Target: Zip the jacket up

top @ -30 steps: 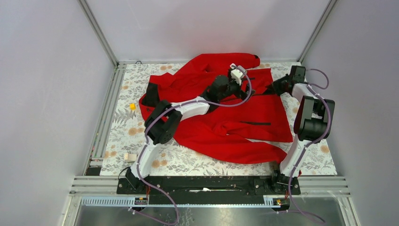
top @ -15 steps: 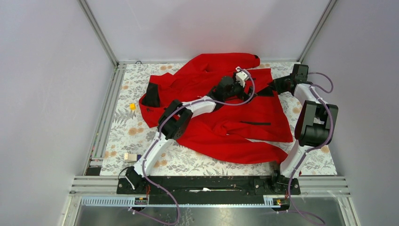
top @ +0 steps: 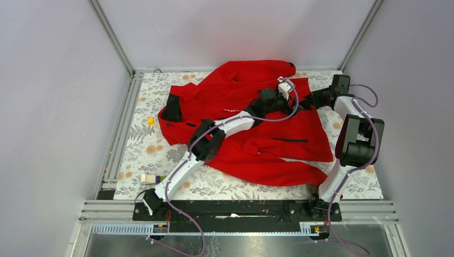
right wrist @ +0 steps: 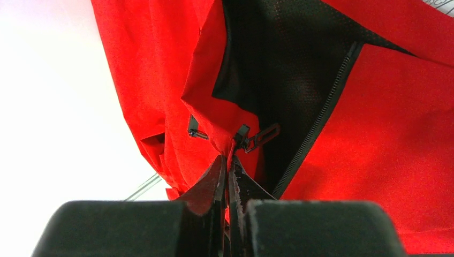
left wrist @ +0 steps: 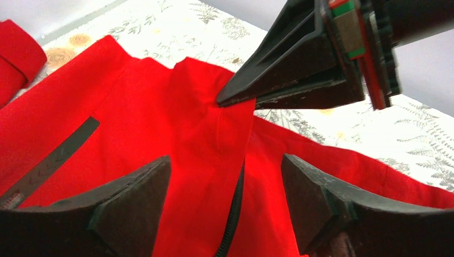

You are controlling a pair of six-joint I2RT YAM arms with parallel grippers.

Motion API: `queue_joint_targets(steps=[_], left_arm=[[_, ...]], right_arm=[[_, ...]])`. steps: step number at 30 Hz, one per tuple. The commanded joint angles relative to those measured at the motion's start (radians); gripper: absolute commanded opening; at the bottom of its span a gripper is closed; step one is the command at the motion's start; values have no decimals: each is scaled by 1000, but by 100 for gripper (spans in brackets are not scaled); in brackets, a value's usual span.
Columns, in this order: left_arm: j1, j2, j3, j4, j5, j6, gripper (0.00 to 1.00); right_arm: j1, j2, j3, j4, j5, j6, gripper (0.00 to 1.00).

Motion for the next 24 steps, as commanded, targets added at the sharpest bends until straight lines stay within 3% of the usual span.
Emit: queue_joint_targets(steps=[1, 5, 7, 10, 13, 14, 19, 24], left_arm=[[0, 17, 50, 28, -60, -25, 73], [-4, 22, 49, 56, -70, -53, 49], [-6, 20, 46, 58, -83, -68, 37], [-6, 12, 30, 67, -76, -111, 13], [-6, 5, 18, 74, -50, -164, 5], [-6, 6, 17, 74, -42, -185, 4], [12, 13, 10, 83, 6, -340, 0], [28, 30, 0, 123, 47, -458, 0]], right_arm=[[8, -53, -12, -3, -24, -1, 0], [8, -67, -16, -2, -21, -48, 0], [8, -77, -17, 30, -31, -135, 7], [8, -125, -120, 237, -73, -317, 33], [-25, -185, -258, 530, -222, -397, 69], [-37, -195, -273, 576, -263, -423, 75], [-80, -289, -355, 617, -220, -518, 81], [-137, -268, -413, 713, -272, -470, 65]])
